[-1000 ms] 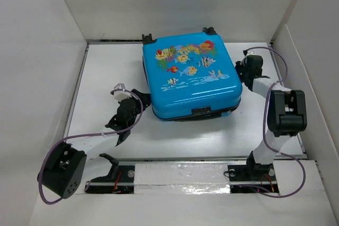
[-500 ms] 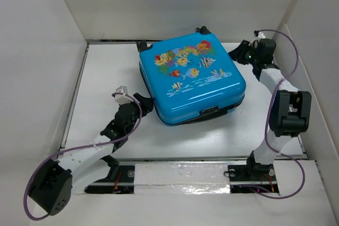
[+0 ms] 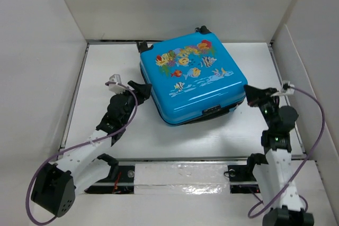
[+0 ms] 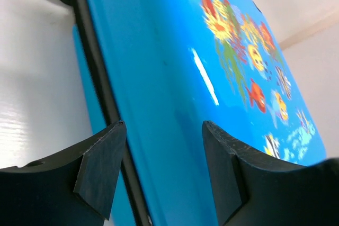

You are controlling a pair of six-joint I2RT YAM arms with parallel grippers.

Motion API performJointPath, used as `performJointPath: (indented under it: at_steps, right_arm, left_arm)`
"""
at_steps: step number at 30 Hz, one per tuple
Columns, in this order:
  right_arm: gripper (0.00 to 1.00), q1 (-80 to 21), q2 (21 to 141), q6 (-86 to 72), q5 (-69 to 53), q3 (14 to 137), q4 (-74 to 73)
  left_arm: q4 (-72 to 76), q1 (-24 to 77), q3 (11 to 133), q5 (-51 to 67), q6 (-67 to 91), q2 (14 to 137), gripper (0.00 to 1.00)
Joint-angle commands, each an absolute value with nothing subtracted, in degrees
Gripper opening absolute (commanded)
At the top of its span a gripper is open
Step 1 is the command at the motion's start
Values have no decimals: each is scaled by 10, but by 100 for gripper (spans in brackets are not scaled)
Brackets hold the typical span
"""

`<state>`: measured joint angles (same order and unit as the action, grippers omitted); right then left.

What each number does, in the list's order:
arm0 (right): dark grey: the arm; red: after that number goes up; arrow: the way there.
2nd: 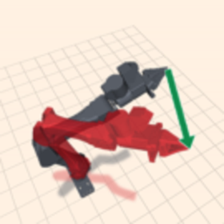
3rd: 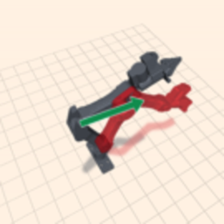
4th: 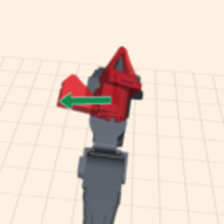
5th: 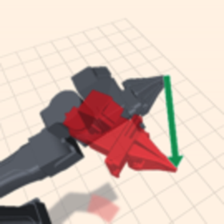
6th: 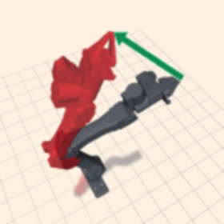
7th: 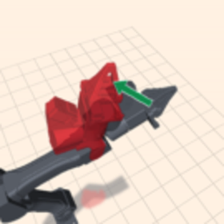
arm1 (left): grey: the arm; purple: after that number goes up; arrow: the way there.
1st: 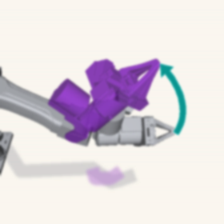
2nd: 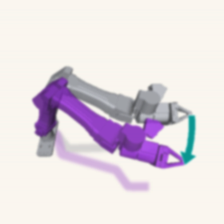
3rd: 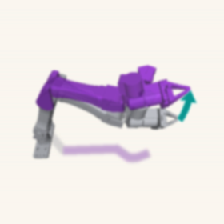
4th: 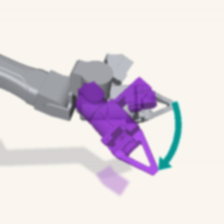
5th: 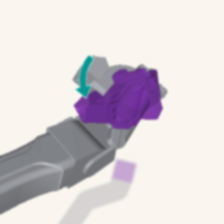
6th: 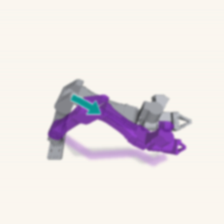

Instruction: Pack the luggage

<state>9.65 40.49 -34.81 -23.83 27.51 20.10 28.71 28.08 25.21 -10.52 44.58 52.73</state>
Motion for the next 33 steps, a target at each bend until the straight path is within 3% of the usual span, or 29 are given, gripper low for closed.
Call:
performJointPath:
  at_steps: [1, 7, 9, 12, 16, 23, 29, 33]
  right_arm:
    - [0, 91, 270, -354, -182, 177, 111]
    - [0, 68, 200, -336, -165, 204, -87]
    - [5, 68, 193, -324, -143, 220, -135]
    - [16, 62, 176, -342, -166, 194, -139]
    - [21, 56, 179, -353, -200, 146, -74]
    - [34, 46, 183, -328, -166, 192, -120]
    - [51, 40, 186, -325, -191, 190, -107]
    - [52, 40, 188, -323, -201, 190, -106]
  left_arm:
    - [317, 249, 251, -83, 456, 536, 57]
    - [383, 179, 285, 42, 505, 606, 69]
    - [391, 174, 308, 40, 508, 629, 78]
    - [407, 139, 352, 41, 522, 681, 83]
    - [406, 98, 458, 61, 538, 793, 84]
    - [270, 73, 753, 114, 514, 1017, 86]
    - [222, 68, 843, 132, 520, 1111, 93]
    - [218, 68, 846, 116, 516, 1117, 93]
